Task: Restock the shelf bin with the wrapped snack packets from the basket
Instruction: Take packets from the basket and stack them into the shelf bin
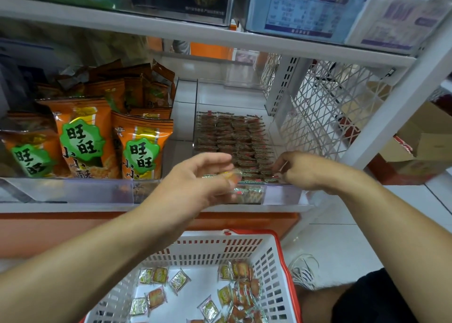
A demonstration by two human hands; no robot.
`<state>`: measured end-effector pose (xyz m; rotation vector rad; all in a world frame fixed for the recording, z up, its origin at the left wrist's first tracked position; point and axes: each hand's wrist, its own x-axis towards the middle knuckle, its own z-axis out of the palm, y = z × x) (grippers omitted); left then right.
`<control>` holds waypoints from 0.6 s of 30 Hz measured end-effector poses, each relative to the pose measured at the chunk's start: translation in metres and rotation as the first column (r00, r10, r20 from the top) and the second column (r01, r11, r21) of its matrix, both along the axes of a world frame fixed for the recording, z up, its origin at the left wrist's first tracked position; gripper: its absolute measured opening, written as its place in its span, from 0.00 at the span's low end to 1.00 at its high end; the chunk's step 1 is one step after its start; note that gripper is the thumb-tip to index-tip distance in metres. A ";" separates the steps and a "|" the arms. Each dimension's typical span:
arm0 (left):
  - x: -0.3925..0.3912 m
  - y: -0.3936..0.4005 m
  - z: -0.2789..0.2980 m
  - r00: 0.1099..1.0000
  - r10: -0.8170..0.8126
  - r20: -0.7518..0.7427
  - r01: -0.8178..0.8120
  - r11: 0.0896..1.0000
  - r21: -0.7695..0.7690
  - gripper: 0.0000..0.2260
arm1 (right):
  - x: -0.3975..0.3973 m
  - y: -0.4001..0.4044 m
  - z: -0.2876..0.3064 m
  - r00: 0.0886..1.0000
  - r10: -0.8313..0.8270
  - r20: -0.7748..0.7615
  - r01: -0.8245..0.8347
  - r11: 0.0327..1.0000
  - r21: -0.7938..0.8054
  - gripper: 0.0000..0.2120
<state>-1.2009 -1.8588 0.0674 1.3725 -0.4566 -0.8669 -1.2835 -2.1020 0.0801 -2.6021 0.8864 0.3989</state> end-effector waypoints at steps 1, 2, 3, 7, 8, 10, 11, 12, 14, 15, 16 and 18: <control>-0.002 0.001 -0.001 0.978 -0.004 0.206 -0.005 0.999 0.040 0.22 | -0.002 0.001 0.004 1.000 0.029 -0.008 -0.029 0.999 -0.045 0.15; -0.003 0.003 -0.003 0.934 -0.008 0.356 -0.014 0.998 0.058 0.27 | -0.004 0.004 0.009 0.998 0.057 0.018 -0.055 0.994 -0.098 0.15; -0.004 0.003 -0.004 0.903 -0.003 0.429 -0.024 0.998 0.057 0.31 | -0.004 0.008 0.014 0.993 0.074 0.090 -0.061 0.989 -0.132 0.13; -0.007 0.003 -0.006 0.863 0.038 0.503 -0.037 0.999 -0.013 0.37 | -0.008 0.044 0.031 0.885 -0.178 0.430 -0.056 0.877 0.478 0.08; -0.007 0.003 -0.006 0.848 0.045 0.529 -0.039 0.999 -0.022 0.37 | -0.010 0.053 0.033 0.878 -0.252 0.407 -0.081 0.760 0.645 0.16; -0.008 0.003 -0.006 0.817 0.047 0.575 -0.033 0.999 -0.035 0.37 | -0.011 0.069 0.034 0.897 -0.270 0.350 -0.113 0.626 0.772 0.26; -0.009 0.003 -0.005 0.799 0.034 0.600 -0.019 0.999 -0.032 0.37 | -0.012 0.076 0.033 0.904 -0.257 0.342 -0.135 0.586 0.799 0.26; -0.010 0.004 -0.005 0.776 0.016 0.631 -0.001 1.000 -0.024 0.37 | -0.011 0.080 0.032 0.906 -0.251 0.342 -0.151 0.564 0.812 0.25; -0.012 0.004 -0.004 0.727 -0.018 0.686 0.022 1.000 0.003 0.38 | -0.010 0.081 0.032 0.906 -0.240 0.348 -0.168 0.552 0.817 0.23; -0.012 0.004 -0.004 0.703 -0.025 0.711 0.020 1.000 0.016 0.39 | -0.009 0.078 0.033 0.907 -0.237 0.349 -0.173 0.547 0.819 0.23; -0.012 0.004 -0.004 0.676 -0.027 0.736 0.008 1.000 0.029 0.40 | -0.009 0.072 0.035 0.899 -0.251 0.358 -0.177 0.540 0.823 0.23; -0.011 0.004 -0.003 0.619 -0.046 0.784 -0.029 0.996 0.082 0.41 | -0.010 0.056 0.041 0.854 -0.314 0.415 -0.169 0.586 0.792 0.20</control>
